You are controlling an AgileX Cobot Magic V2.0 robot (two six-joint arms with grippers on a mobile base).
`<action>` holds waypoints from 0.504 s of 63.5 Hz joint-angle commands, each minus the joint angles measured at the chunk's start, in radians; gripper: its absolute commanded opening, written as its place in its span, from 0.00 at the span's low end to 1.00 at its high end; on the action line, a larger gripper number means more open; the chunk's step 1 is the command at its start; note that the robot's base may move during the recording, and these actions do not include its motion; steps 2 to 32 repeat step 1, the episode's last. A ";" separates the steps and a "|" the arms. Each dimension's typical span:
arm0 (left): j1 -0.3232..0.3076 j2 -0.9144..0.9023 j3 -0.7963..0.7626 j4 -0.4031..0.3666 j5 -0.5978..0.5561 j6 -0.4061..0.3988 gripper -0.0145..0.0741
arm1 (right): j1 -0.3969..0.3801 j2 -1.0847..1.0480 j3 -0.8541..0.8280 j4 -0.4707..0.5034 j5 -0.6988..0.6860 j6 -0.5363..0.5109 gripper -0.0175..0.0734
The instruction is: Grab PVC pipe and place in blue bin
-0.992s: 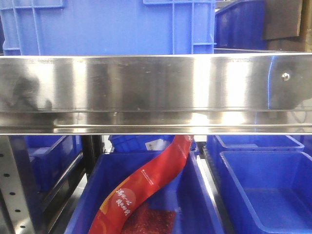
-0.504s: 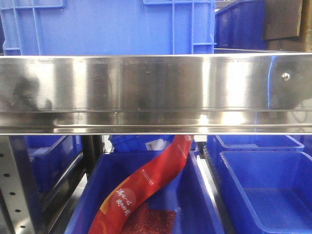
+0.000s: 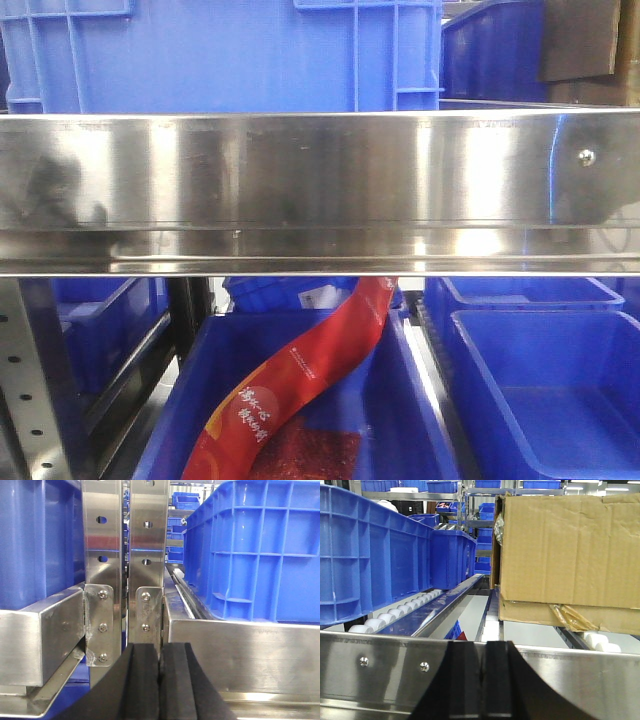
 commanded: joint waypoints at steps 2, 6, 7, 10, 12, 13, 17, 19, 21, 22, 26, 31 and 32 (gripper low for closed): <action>0.002 -0.005 -0.002 -0.003 -0.020 -0.005 0.04 | -0.003 -0.004 0.000 -0.005 -0.015 0.001 0.01; 0.002 -0.005 -0.002 -0.003 -0.020 -0.005 0.04 | -0.003 -0.004 0.000 -0.005 -0.015 0.001 0.01; 0.002 -0.005 -0.002 -0.003 -0.020 -0.005 0.04 | -0.003 -0.004 0.000 -0.005 -0.015 0.001 0.01; 0.002 -0.005 -0.002 -0.003 -0.020 -0.005 0.04 | -0.003 -0.004 0.000 -0.005 -0.015 0.001 0.01; 0.002 -0.005 -0.002 -0.003 -0.020 -0.005 0.04 | -0.003 -0.004 0.000 -0.005 -0.015 0.001 0.01; 0.002 -0.005 -0.002 -0.003 -0.020 -0.005 0.04 | -0.003 -0.004 0.000 -0.005 -0.015 0.001 0.01; 0.002 -0.005 -0.002 -0.003 -0.020 -0.005 0.04 | -0.003 -0.004 0.000 -0.005 -0.015 0.001 0.01; 0.002 -0.005 -0.002 -0.003 -0.020 -0.005 0.04 | -0.003 -0.004 0.000 -0.005 -0.015 0.001 0.01; 0.002 -0.005 -0.002 -0.003 -0.020 -0.005 0.04 | -0.003 -0.004 0.000 -0.005 -0.015 0.001 0.01; 0.002 -0.005 -0.002 -0.003 -0.020 -0.005 0.04 | -0.003 -0.004 0.000 -0.005 -0.015 0.001 0.01; 0.002 -0.005 -0.002 -0.003 -0.020 -0.005 0.04 | -0.003 -0.004 0.000 -0.005 -0.015 0.001 0.01; 0.002 -0.005 -0.002 -0.003 -0.020 -0.005 0.04 | -0.003 -0.004 0.000 -0.005 -0.015 0.001 0.01; 0.002 -0.005 -0.002 -0.003 -0.020 -0.005 0.04 | -0.003 -0.004 0.000 -0.005 -0.015 0.001 0.01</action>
